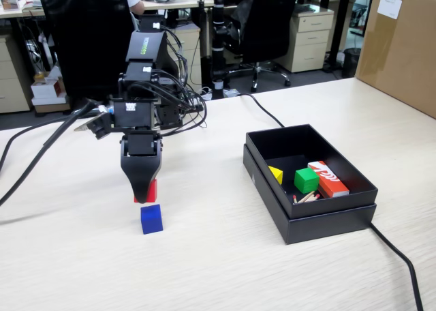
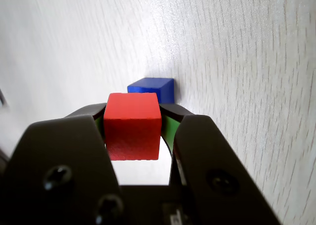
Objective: Put the red cube on top of the blue cube
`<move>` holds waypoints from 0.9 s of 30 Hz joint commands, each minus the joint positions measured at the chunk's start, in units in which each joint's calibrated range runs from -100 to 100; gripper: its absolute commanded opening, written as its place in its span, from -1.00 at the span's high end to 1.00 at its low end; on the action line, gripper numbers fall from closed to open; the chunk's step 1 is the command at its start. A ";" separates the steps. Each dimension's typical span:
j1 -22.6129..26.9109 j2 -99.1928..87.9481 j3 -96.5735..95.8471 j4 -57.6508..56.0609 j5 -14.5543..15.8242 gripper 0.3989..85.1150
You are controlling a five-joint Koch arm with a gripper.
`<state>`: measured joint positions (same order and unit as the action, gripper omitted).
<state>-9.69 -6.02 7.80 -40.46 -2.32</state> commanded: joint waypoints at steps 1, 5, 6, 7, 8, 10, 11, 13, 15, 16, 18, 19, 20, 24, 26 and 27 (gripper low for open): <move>0.49 -0.69 2.17 3.96 0.20 0.99; 1.03 -0.12 2.17 4.04 0.63 0.99; 1.17 0.00 2.17 4.04 0.68 0.99; 1.17 0.00 2.17 4.04 0.68 0.99; 1.17 0.00 2.17 4.13 0.68 0.99; 1.12 0.00 2.17 4.21 0.68 0.99; 1.03 0.00 2.17 4.56 0.63 0.99; 0.63 0.34 2.08 5.42 0.34 0.99; 0.49 0.57 2.17 5.51 0.29 0.99; 0.44 0.57 2.17 5.51 0.29 0.99; 0.44 0.57 2.17 5.51 0.29 0.99; 0.44 0.57 2.08 5.51 0.29 0.99; 0.44 0.57 2.08 5.51 0.29 0.99; 0.49 0.34 1.26 5.51 0.34 0.99; 0.49 0.00 0.54 5.51 0.29 0.99; 0.44 -0.23 0.17 5.51 0.29 0.99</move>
<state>-9.21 -4.34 5.71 -37.51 -1.68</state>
